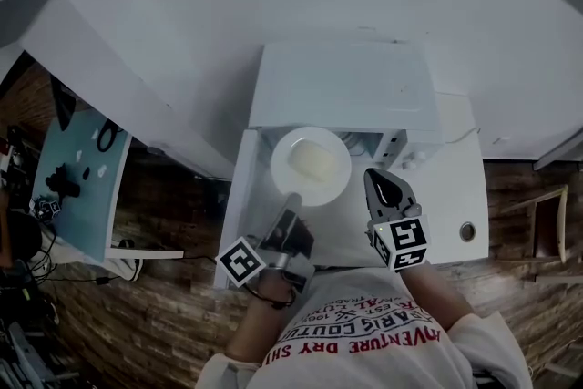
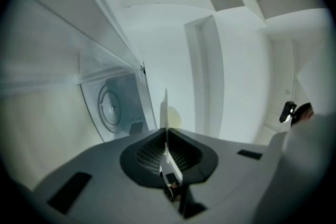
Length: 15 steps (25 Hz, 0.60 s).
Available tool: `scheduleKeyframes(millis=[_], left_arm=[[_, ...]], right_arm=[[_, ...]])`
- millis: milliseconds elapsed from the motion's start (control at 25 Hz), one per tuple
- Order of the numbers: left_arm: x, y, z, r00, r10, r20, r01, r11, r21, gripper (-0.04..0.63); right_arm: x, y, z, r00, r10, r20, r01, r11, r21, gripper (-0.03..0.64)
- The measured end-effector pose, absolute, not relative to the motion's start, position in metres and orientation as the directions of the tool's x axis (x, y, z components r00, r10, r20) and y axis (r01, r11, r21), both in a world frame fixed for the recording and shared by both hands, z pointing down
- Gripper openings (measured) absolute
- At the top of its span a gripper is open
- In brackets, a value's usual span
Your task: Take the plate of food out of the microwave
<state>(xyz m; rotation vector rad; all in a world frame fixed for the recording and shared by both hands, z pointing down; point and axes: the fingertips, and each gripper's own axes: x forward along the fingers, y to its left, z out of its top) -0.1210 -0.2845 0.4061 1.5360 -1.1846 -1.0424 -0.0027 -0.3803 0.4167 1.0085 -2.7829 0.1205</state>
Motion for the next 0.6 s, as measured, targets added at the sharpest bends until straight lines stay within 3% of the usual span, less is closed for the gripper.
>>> scheduleKeyframes(millis=[600], left_arm=[[-0.128, -0.294, 0.406, 0.212, -0.97, -0.117, -0.174, -0.155, 0.973, 0.017]], right_arm=[[-0.016, -0.389, 0.412, -0.745, -0.64, 0.191, -0.649, 0.76, 0.014, 0.009]])
